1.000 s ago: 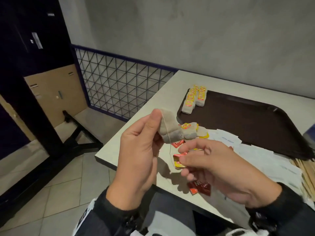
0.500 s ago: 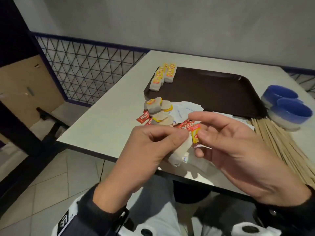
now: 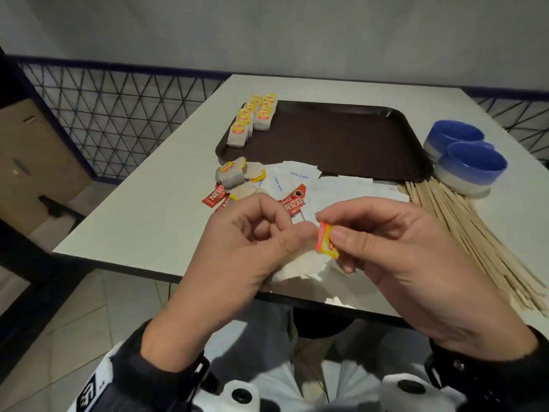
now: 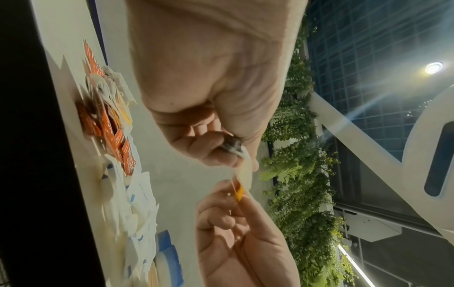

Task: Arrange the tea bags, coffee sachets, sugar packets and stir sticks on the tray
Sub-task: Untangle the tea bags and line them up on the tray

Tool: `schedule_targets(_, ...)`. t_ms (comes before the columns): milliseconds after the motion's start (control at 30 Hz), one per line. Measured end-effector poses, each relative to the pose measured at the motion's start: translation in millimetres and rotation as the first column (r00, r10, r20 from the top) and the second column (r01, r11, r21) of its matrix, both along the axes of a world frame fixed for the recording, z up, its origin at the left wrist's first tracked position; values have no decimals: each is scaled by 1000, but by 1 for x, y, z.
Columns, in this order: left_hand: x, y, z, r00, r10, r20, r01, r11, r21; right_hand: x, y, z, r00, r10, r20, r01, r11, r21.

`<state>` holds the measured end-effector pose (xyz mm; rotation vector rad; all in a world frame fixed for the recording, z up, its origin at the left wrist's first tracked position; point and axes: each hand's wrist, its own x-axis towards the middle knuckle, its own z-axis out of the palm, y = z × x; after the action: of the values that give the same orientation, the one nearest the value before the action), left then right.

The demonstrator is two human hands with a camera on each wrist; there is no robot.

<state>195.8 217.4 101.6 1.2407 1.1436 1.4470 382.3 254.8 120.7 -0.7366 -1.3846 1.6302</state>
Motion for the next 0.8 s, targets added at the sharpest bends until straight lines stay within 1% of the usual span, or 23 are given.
schedule_targets(67,3,0,0,999,18,-37,-17,1000,23,1,-1,-4,1000,-3,26,2,999,40)
schedule_targets(167,5,0,0,997,18,-73,-15,999,45,2,-2,-9,994,-38,107,25,993,119)
schedule_targets(233,5,0,1,996,-2,-85,7,999,54,3,-2,-10,989,-69,131,49,988,145)
schedule_targets(300,4,-1,2,997,-56,-60,60,997,56,3,-2,-10,987,-79,141,55,985,164)
schedule_targets(400,2,-4,2,992,-118,-53,122,990,70,1,-3,-11,989,-61,131,44,991,126)
schedule_targets(500,0,-6,3,987,-119,-106,129,987,93,-1,-5,-13,993,-30,118,24,998,53)
schedule_targets(633,-1,-6,4,982,-108,-154,123,988,89,-5,-5,-15,999,9,50,-7,999,-45)
schedule_targets(700,-1,-6,4,980,-104,-171,119,990,82,-5,-5,-16,999,13,52,-10,998,-58)
schedule_targets(800,-2,-6,2,988,-76,-137,89,992,92,-5,-5,-14,998,-49,36,50,998,-34)
